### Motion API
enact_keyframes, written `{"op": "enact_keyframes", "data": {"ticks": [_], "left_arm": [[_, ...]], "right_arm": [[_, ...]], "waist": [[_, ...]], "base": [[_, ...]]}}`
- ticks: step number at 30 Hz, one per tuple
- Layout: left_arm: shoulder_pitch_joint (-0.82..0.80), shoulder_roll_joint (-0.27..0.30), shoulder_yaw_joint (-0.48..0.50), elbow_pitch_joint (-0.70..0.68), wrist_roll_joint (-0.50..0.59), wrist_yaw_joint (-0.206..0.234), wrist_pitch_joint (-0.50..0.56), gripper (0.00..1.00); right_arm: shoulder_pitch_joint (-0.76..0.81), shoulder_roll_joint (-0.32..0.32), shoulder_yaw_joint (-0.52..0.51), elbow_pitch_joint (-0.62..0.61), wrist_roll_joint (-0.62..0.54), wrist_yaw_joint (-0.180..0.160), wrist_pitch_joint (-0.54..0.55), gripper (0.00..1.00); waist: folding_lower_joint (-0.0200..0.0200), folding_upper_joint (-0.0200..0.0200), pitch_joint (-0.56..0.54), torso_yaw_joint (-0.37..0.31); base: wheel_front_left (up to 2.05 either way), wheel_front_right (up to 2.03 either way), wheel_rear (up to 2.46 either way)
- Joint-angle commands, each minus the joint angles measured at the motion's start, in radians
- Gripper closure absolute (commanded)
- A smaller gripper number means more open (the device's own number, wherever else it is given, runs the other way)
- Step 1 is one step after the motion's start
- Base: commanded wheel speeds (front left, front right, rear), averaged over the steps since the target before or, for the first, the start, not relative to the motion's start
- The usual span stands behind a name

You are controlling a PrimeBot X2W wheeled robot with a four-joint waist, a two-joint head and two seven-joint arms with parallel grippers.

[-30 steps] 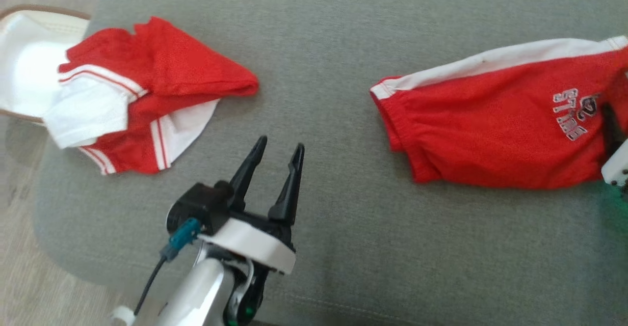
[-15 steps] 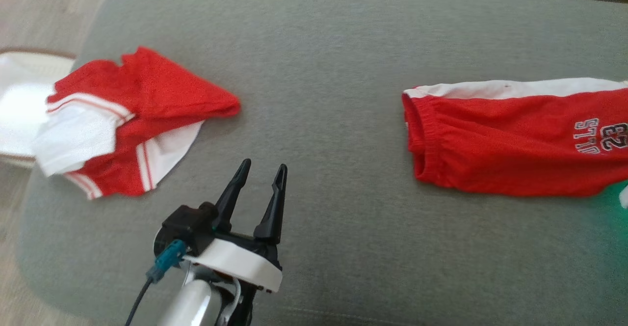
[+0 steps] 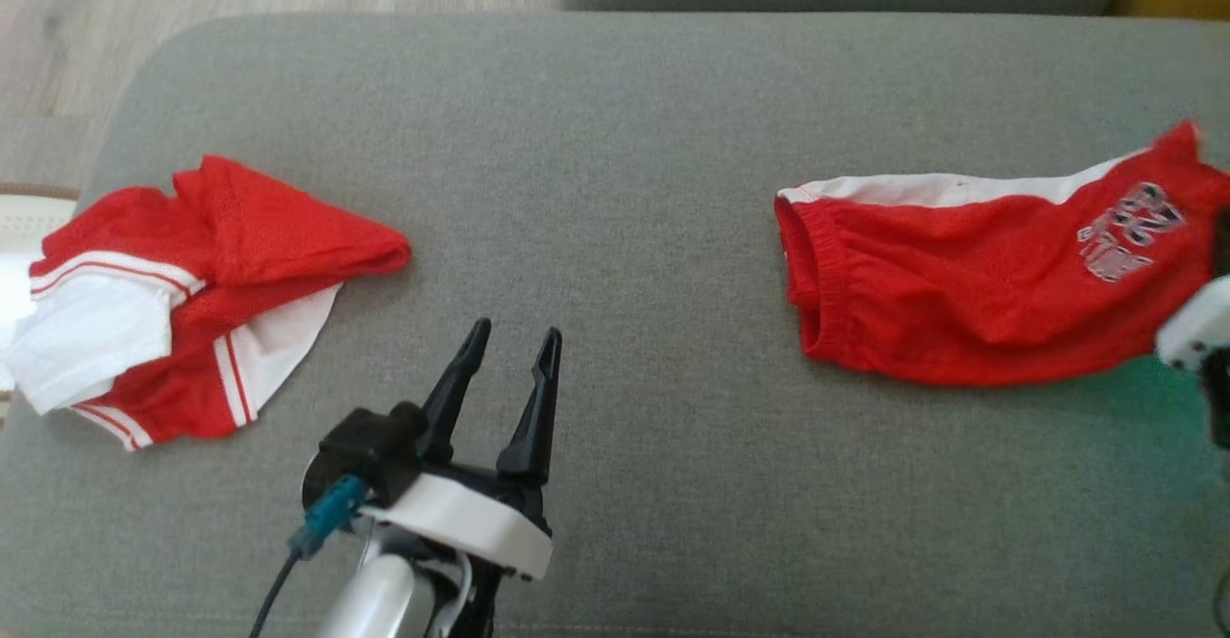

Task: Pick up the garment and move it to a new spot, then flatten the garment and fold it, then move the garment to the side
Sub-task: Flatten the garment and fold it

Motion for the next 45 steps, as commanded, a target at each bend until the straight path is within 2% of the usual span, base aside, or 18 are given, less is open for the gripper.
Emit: {"op": "enact_keyframes", "data": {"ticks": [1,9,17,23,29,31,32,38,41,45], "left_arm": [[0.001,-0.002,0.038,-0.025,0.001,0.002,-0.008,0.00],[0.035,-0.002,0.049,-0.015,0.000,0.001,-0.008,0.00],[0.054,-0.002,0.057,-0.009,0.002,0.000,-0.008,0.00],[0.065,-0.002,0.060,-0.004,0.005,-0.002,-0.008,0.00],[0.065,-0.002,0.051,-0.001,0.002,-0.003,-0.008,0.00],[0.066,-0.002,0.050,-0.004,-0.001,0.001,-0.008,0.00],[0.066,-0.002,0.050,-0.005,-0.001,0.002,-0.008,0.00],[0.070,-0.002,0.051,-0.012,-0.004,0.007,-0.008,0.00],[0.072,-0.002,0.047,-0.015,-0.008,0.011,-0.008,0.00],[0.069,-0.002,0.034,-0.016,-0.011,0.014,-0.008,0.00]], "right_arm": [[-0.041,0.006,0.027,-0.056,-0.009,0.008,-0.018,1.00],[-0.003,0.093,0.087,-0.234,-0.044,0.008,0.002,1.00],[0.090,0.162,0.140,-0.433,-0.060,0.008,0.067,1.00],[0.189,0.197,0.251,-0.605,-0.058,0.008,0.164,1.00],[0.266,0.199,0.372,-0.673,-0.023,0.008,0.240,1.00],[0.283,0.200,0.389,-0.686,-0.010,0.008,0.245,0.03],[0.290,0.202,0.394,-0.694,-0.003,0.008,0.243,0.00],[0.336,0.197,0.377,-0.770,0.034,0.008,0.248,0.00],[0.346,0.196,0.318,-0.796,0.021,0.008,0.261,0.00],[0.324,0.204,0.203,-0.766,-0.047,0.008,0.305,0.00]], "waist": [[0.0000,0.0000,-0.017,0.001],[0.0000,0.0000,-0.065,0.017],[0.0000,0.0000,-0.090,0.038],[0.0000,0.0000,-0.099,0.056],[0.0000,0.0000,-0.102,0.081],[0.0000,0.0000,-0.103,0.088],[0.0000,0.0000,-0.103,0.091],[0.0000,0.0000,-0.095,0.096],[0.0000,0.0000,-0.089,0.091],[0.0000,0.0000,-0.082,0.090]], "base": [[0.00,0.00,0.00],[0.00,0.00,0.00],[0.00,0.00,0.00],[0.00,0.00,0.00],[0.00,0.00,0.00],[0.00,0.00,0.00],[0.00,0.00,0.00],[0.00,0.00,0.00],[0.00,0.00,0.00],[0.00,0.00,0.00]]}}
